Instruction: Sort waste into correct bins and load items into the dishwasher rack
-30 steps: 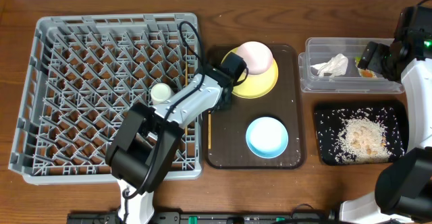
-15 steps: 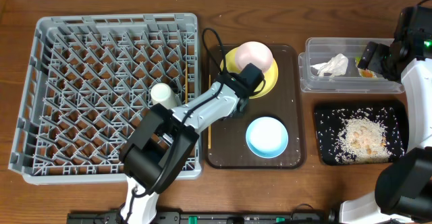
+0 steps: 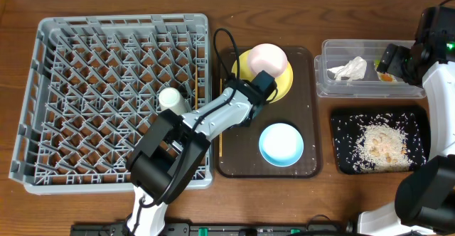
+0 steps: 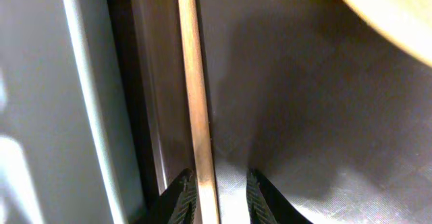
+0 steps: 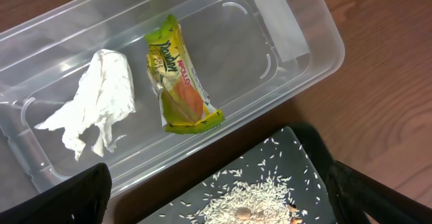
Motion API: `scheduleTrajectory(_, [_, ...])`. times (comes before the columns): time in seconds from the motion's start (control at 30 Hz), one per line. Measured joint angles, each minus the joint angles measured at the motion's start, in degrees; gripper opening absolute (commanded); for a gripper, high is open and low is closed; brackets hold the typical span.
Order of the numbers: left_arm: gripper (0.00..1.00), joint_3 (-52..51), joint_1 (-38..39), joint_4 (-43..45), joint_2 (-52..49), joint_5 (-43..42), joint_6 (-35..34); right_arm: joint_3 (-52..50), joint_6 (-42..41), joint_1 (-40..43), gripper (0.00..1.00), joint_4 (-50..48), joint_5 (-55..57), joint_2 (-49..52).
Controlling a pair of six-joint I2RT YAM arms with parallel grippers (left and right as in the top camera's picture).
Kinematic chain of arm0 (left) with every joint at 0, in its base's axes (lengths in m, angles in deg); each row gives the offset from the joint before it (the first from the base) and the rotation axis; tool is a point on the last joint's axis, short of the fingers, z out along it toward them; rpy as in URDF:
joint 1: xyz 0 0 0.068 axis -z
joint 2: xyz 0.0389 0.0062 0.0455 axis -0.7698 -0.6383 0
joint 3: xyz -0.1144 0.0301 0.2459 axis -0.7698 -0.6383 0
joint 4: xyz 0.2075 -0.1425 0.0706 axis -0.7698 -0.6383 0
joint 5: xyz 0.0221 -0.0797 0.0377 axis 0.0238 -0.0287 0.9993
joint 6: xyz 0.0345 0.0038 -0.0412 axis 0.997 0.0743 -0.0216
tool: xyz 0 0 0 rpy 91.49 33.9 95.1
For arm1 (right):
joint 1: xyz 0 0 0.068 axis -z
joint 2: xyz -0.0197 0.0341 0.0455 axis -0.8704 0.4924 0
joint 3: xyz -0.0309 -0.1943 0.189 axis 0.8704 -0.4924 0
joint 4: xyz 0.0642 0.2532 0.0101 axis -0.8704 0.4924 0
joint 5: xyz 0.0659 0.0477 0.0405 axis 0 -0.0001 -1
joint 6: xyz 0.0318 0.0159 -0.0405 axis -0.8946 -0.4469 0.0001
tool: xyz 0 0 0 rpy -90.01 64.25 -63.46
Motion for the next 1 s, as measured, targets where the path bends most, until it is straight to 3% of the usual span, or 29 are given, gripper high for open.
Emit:
scheduleTrajectory(0.33, [0.29,-0.15,0.0,-0.13,0.0,0.48,0.0,0.0,0.02,0.0,0.99,0.02,0.0,0.0])
scheduleTrajectory(0.8, [0.29,-0.13,-0.5,1.79,0.17,-5.03,1.62,0.0,0.02,0.0,0.99,0.02,0.0,0.0])
scheduleTrajectory(1.0, [0.29,-0.13,-0.2,1.81,0.37,-2.97,3.13,0.0,0.02,0.0,0.99,0.02,-0.02,0.0])
